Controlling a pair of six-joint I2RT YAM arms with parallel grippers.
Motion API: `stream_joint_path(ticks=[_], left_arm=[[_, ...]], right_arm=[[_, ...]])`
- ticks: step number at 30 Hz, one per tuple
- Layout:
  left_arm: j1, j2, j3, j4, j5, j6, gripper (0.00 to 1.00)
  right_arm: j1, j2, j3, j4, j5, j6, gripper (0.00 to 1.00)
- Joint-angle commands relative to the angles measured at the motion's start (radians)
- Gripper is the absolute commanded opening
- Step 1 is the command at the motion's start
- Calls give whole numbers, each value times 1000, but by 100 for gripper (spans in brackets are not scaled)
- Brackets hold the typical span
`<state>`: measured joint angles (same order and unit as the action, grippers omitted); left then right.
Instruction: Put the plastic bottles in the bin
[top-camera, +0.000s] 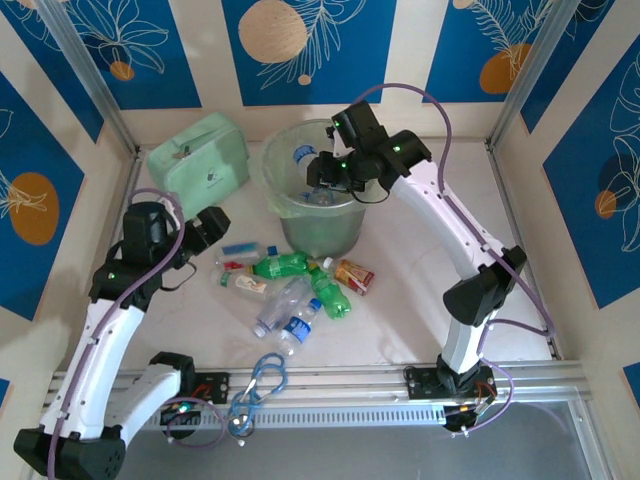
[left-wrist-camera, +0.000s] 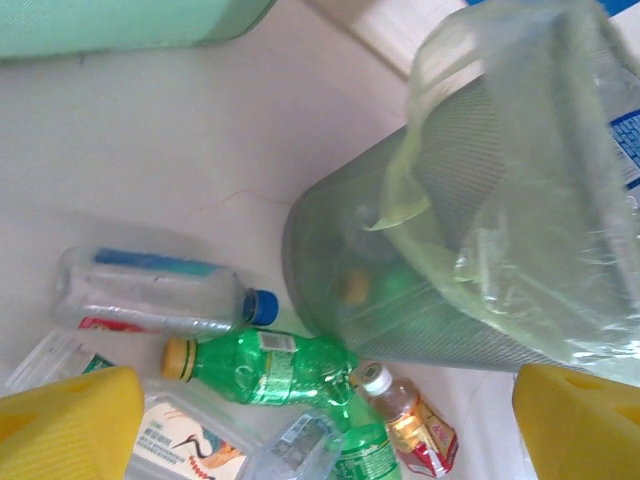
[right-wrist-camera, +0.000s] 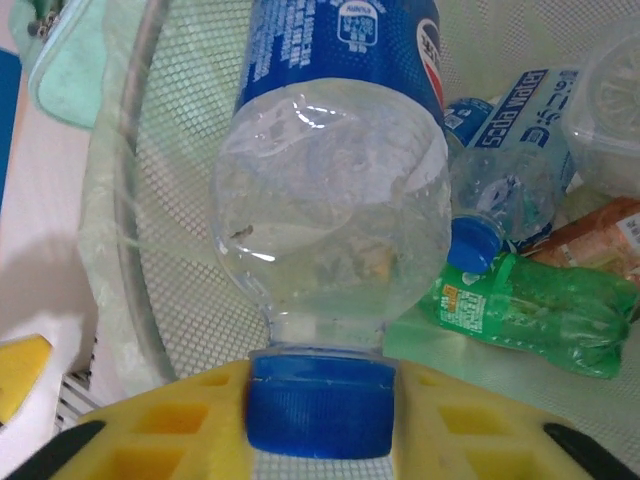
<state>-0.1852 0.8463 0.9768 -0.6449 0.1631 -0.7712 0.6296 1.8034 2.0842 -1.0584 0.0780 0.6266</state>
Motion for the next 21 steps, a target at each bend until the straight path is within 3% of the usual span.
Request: stream_joint_path(ticks=[1, 5, 15, 21], left_arm=[[7, -6, -14, -18, -29, -26, 95], [6, -3, -32, -35, -43, -34, 94], [7, -15, -105, -61, -51, -60, 89], [7, -15, -185, -58, -49, -94, 85]], right_arm=[[13, 10, 56, -48, 30, -25, 50], [19, 11, 82, -63, 48, -30, 64], [98, -75, 124, -78, 126, -54, 65], [213, -252, -55, 10, 189, -63, 65]])
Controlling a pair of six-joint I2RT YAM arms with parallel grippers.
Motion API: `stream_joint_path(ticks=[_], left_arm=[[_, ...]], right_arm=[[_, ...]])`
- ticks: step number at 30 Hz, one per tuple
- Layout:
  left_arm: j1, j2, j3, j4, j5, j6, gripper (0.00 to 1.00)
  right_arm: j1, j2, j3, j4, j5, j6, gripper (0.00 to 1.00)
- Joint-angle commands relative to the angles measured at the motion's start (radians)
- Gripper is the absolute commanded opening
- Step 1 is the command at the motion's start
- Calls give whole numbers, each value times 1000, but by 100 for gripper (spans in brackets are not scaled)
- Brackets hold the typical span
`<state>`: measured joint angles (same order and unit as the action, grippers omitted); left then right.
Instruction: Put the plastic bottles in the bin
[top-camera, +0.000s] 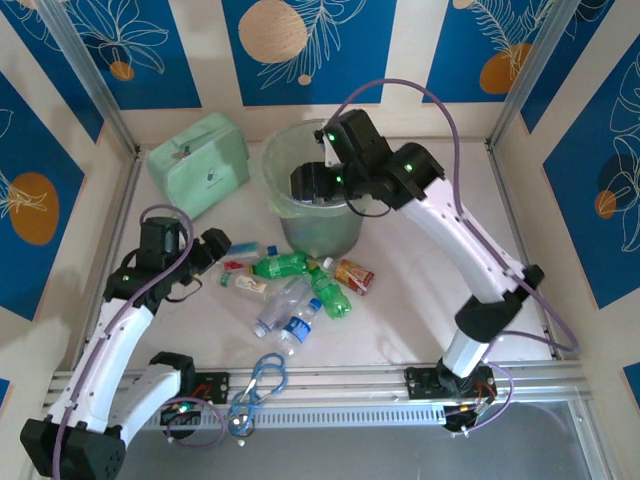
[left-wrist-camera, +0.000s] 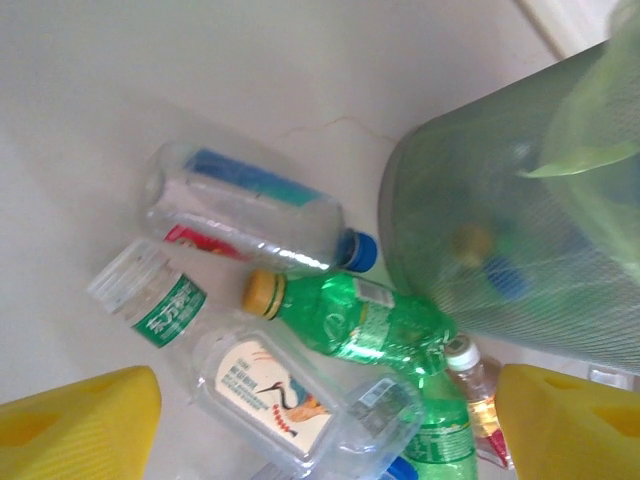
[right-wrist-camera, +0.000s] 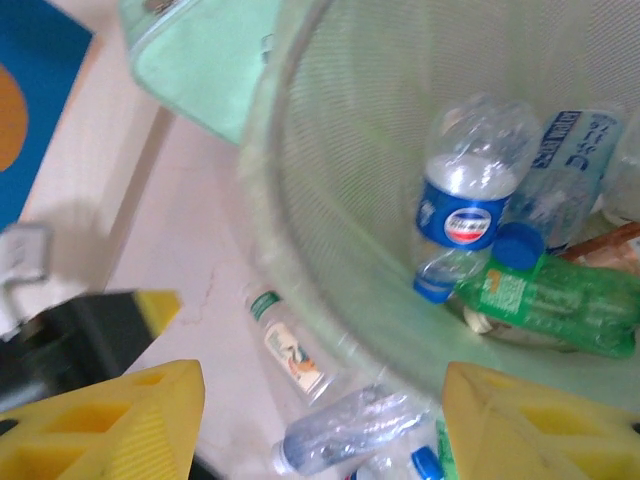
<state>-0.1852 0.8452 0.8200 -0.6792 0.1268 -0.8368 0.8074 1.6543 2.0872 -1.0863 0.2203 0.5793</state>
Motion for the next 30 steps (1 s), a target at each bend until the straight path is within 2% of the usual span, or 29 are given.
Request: stream_joint_path(ticks=[1, 6, 15, 20, 30], left_arm=[[7, -12, -42, -20, -12, -36, 85], [6, -13, -105, -11, -15, -90, 85], [7, 12, -197, 23, -15, -148, 83], [7, 68, -227, 78, -16, -186, 81], [13, 247, -224, 204, -74, -244, 72]], right_arm=[[54, -142, -114, 62, 47, -7, 65], [111, -318, -400, 150, 65, 70, 68], [122, -508, -811, 178, 73, 263, 71], [124, -527, -892, 185, 57, 301, 71], [139, -505, -909, 222, 45, 309, 72]])
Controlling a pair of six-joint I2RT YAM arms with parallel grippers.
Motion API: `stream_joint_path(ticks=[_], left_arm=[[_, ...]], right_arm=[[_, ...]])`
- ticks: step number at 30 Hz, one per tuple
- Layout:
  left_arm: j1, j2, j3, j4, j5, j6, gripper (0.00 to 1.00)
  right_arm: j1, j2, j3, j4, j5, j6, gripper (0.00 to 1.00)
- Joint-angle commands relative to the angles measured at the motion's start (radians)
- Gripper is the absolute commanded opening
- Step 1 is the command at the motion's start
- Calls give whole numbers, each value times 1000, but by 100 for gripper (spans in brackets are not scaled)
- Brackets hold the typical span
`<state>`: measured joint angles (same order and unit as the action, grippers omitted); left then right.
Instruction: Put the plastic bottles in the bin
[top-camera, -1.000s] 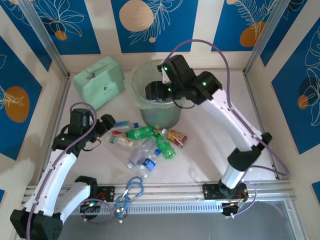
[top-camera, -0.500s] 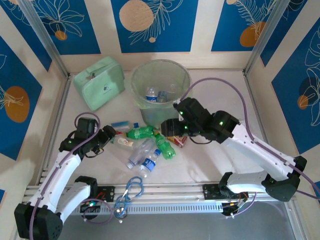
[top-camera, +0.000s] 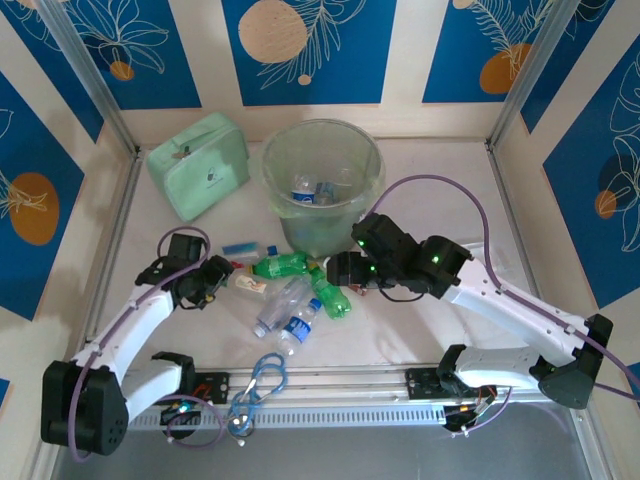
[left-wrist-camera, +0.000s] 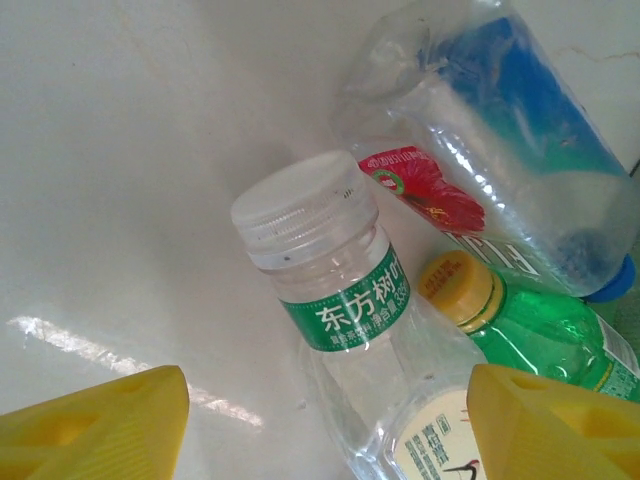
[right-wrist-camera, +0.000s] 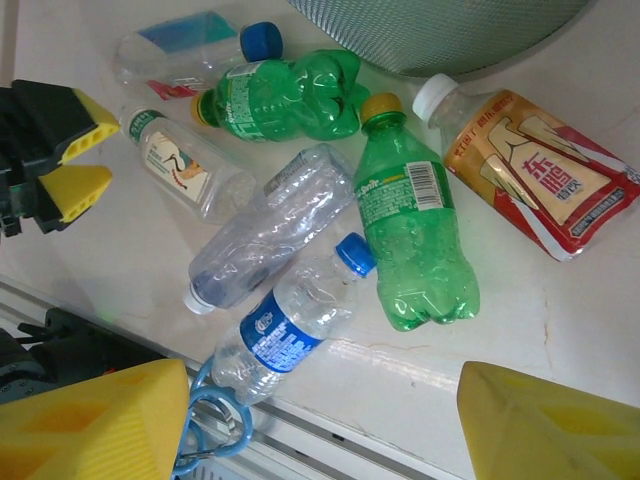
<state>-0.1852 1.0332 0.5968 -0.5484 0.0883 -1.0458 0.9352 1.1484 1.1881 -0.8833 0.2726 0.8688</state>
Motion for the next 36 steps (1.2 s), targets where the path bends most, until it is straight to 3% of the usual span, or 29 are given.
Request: stream_joint_path(ticks=[1, 9, 20, 28, 36], left_arm=[[14, 81, 4, 83, -44, -35, 71], [16, 217, 6, 158, -32, -56, 67], [17, 277, 3, 187, -38, -45, 62], [16, 292, -9, 202, -22, -47, 43], [17, 178, 10, 131, -10, -12, 34]], right_arm=[[14, 1, -10, 19, -7, 19, 72], [21, -9, -18, 15, 0, 27, 72], [29, -3, -13, 18, 5, 32, 72], [39, -4, -9, 13, 17, 38, 69], [51, 0, 15, 18, 20, 32, 67]])
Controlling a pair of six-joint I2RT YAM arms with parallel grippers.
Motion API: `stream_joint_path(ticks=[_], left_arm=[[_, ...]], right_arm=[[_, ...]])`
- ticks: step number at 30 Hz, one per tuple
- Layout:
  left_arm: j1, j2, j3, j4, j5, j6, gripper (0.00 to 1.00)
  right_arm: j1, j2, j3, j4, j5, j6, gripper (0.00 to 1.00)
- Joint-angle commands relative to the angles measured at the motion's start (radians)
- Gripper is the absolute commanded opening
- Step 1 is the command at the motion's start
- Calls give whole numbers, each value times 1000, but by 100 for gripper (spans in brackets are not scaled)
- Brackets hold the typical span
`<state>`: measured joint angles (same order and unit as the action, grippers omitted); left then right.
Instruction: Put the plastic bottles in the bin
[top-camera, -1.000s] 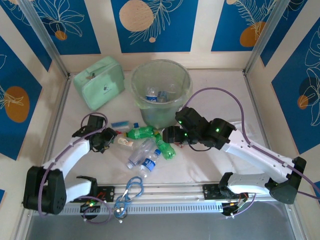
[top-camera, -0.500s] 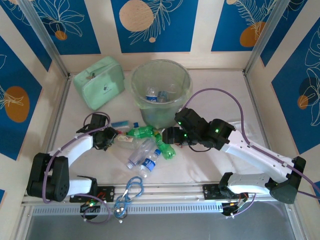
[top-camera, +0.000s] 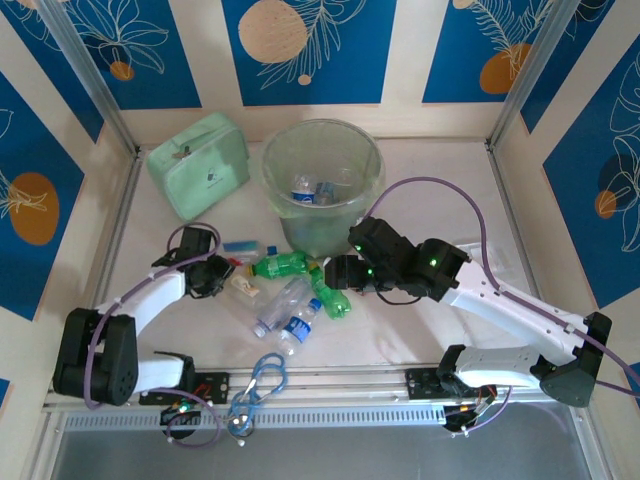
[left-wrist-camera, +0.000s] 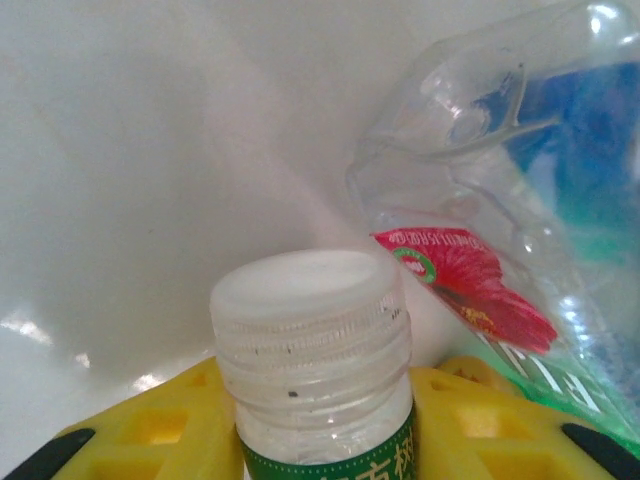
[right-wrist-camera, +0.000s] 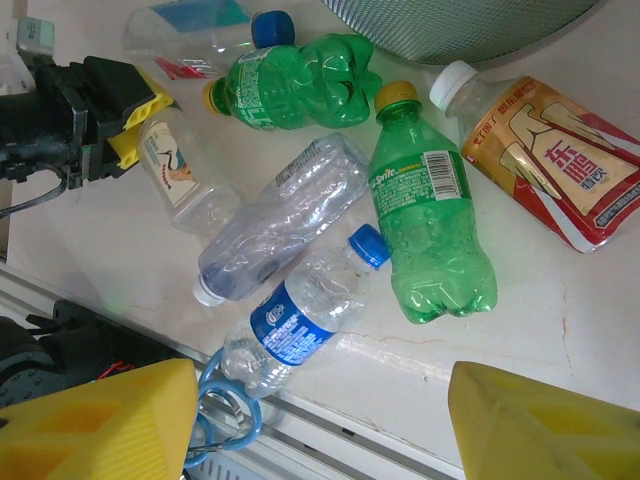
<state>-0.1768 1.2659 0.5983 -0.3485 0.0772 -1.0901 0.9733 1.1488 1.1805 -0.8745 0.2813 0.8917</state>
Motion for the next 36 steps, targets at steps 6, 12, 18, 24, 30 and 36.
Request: stream_joint_path(ticks=[6, 12, 18, 24, 30, 36], left_arm=[[10, -202, 73, -145, 25, 65, 33], [11, -314, 191, -155, 76, 67, 32], [11, -385, 269, -33, 191, 30, 30], [11, -428, 300, 159, 305, -45, 30], [11, -399, 329, 337, 447, -117, 32], [10, -350, 345, 444, 570, -149, 30]], right_arm=[[34, 31, 77, 36, -4, -8, 67], [58, 96, 163, 89, -81, -35, 69], [71, 167, 291, 137, -185, -73, 76], [44, 254, 440, 105, -221, -98, 85], [14, 331, 533, 65, -244, -133, 92], [10, 390, 628, 12, -250, -167, 93]])
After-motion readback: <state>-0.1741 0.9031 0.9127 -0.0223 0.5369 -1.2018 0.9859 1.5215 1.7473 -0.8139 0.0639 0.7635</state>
